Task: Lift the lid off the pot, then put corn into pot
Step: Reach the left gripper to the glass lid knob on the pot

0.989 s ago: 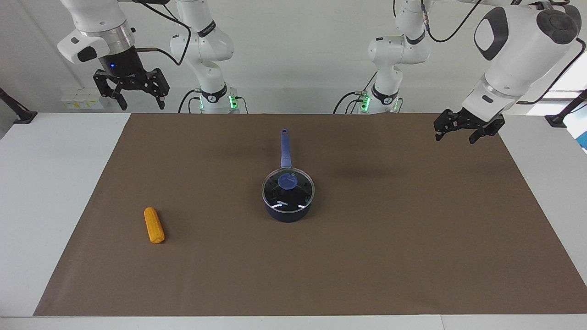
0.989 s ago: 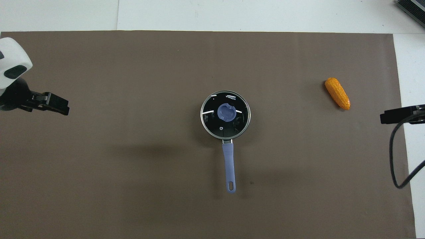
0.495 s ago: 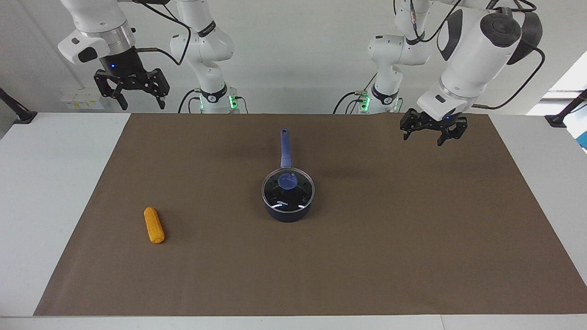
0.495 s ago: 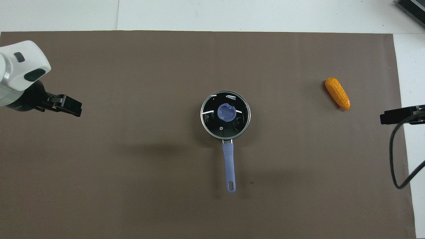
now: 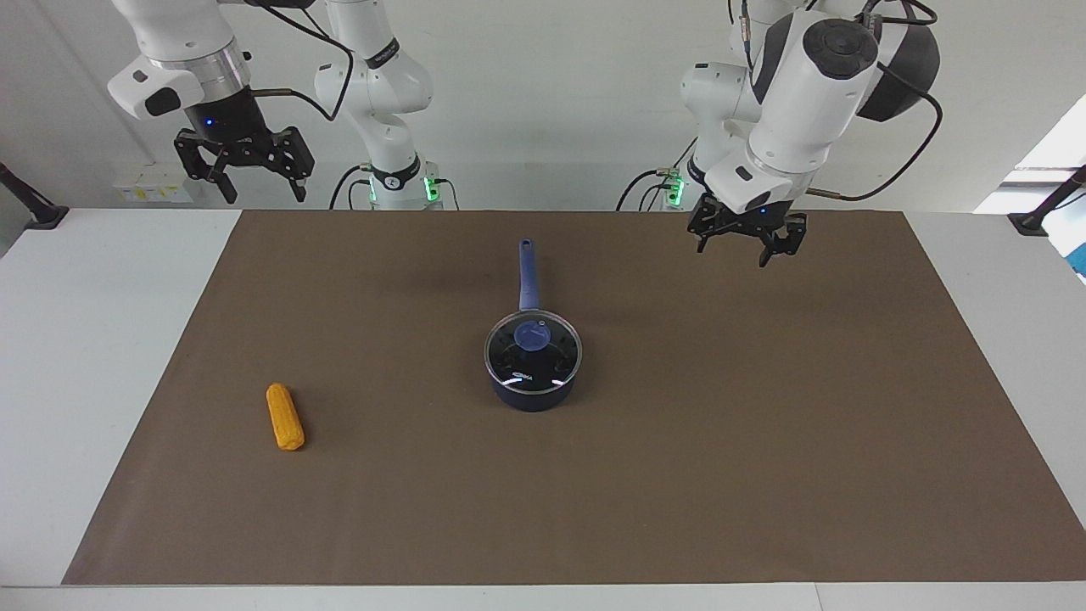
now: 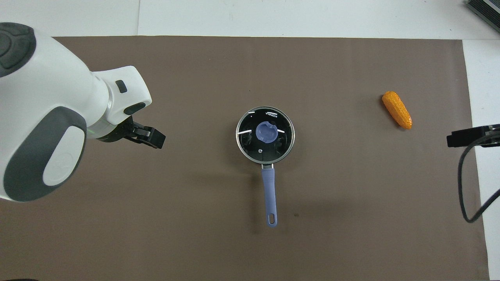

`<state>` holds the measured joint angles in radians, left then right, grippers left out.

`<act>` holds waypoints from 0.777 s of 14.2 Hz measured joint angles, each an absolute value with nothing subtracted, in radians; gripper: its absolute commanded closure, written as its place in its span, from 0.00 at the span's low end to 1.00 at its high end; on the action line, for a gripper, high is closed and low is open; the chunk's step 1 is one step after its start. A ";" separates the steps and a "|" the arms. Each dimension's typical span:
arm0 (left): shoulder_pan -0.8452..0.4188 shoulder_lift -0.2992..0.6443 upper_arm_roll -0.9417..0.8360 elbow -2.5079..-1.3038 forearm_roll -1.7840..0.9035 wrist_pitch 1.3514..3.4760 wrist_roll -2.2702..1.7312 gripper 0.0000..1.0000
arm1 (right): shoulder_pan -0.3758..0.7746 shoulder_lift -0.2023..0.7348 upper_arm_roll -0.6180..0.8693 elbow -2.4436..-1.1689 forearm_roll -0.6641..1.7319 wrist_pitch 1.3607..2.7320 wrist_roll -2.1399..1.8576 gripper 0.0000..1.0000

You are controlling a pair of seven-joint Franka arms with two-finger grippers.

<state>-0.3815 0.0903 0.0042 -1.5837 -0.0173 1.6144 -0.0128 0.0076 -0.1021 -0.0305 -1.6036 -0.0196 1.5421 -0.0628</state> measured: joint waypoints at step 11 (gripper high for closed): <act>-0.596 0.258 0.001 -1.604 -0.022 1.876 -0.436 0.00 | 0.007 -0.106 -0.027 -1.600 -0.020 1.542 -0.064 0.00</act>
<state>-0.5963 0.2581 0.0011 -1.6044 -0.0224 1.8759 -0.4359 0.0071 -0.1056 -0.0273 -1.6004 -0.0196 1.5421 -0.0637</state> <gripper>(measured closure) 0.000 0.000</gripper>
